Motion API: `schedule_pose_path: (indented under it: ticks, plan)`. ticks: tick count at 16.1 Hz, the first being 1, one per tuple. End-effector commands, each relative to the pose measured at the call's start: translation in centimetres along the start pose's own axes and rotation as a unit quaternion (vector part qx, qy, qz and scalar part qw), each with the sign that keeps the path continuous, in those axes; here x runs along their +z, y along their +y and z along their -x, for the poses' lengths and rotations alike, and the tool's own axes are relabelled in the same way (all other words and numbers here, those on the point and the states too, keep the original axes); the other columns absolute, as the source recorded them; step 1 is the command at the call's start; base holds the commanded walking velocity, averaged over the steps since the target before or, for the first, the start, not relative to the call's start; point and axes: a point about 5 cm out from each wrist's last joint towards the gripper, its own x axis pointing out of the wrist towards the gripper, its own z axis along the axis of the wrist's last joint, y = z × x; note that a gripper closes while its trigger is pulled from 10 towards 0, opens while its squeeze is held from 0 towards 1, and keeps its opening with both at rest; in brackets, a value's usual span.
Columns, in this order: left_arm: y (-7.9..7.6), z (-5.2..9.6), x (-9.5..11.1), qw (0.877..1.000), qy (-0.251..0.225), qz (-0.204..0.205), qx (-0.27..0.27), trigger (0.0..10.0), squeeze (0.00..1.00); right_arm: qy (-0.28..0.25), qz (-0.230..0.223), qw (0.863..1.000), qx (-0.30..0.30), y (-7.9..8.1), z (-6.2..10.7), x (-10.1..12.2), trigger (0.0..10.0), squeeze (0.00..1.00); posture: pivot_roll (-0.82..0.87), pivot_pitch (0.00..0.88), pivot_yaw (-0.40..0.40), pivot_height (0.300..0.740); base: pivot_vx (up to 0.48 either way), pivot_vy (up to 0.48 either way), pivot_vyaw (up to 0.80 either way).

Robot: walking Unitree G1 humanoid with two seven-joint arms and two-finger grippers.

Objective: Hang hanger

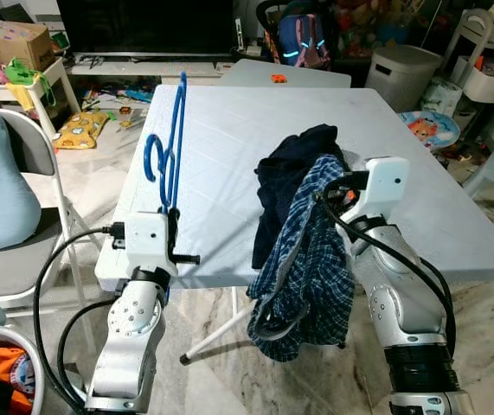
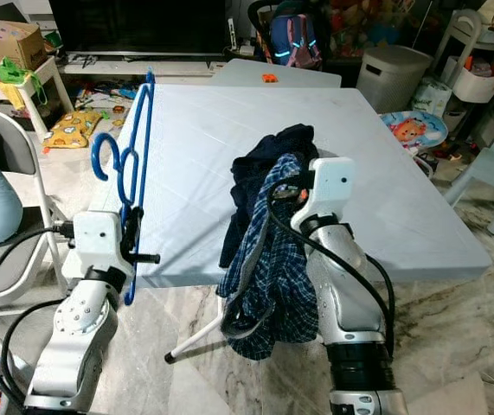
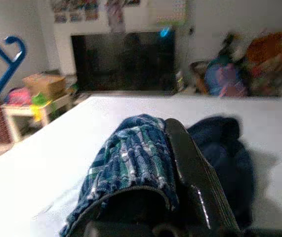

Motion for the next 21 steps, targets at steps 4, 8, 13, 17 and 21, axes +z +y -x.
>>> schedule_pose_path:
  ticks: [4, 8, 13, 17, 21]
  plan:
    - [-0.6, 0.2, 0.1, 1.0, -0.005, -0.002, 0.002, 10.0, 0.0, 0.012, -0.048, 0.997, 0.056, 1.7, -5.4, 1.4, 10.0, 0.0, 0.06, 0.056, -0.078, 0.74, 0.0, 0.0, 0.0]
    - [-0.5, 0.9, 0.3, 1.0, -0.009, 0.0, 0.011, 10.0, 0.0, -0.003, -0.059, 0.996, 0.061, 2.8, -9.3, 4.8, 10.0, 0.0, 0.11, 0.08, -0.107, 0.74, 0.0, 0.0, 0.0]
    - [0.3, 2.4, 0.5, 0.999, -0.01, -0.012, 0.03, 10.0, 0.0, -0.145, -0.083, 0.983, -0.073, -1.2, -11.2, 15.7, 10.0, 0.0, 0.19, 0.103, -0.133, 0.74, 0.0, 0.0, 0.0]
    - [0.2, 2.1, 1.1, 0.999, -0.021, -0.015, 0.036, 10.0, 0.0, -0.247, -0.072, 0.96, -0.107, -3.4, -10.1, 22.3, 10.0, 0.0, 0.19, 0.102, -0.136, 0.74, 0.0, 0.0, 0.0]
    - [-0.4, 2.2, 0.9, 0.999, -0.018, -0.015, 0.025, 10.0, 0.0, -0.212, -0.057, 0.971, -0.096, -4.1, -10.2, 18.8, 10.0, 0.0, 0.18, 0.105, -0.131, 0.74, 0.0, 0.0, 0.0]
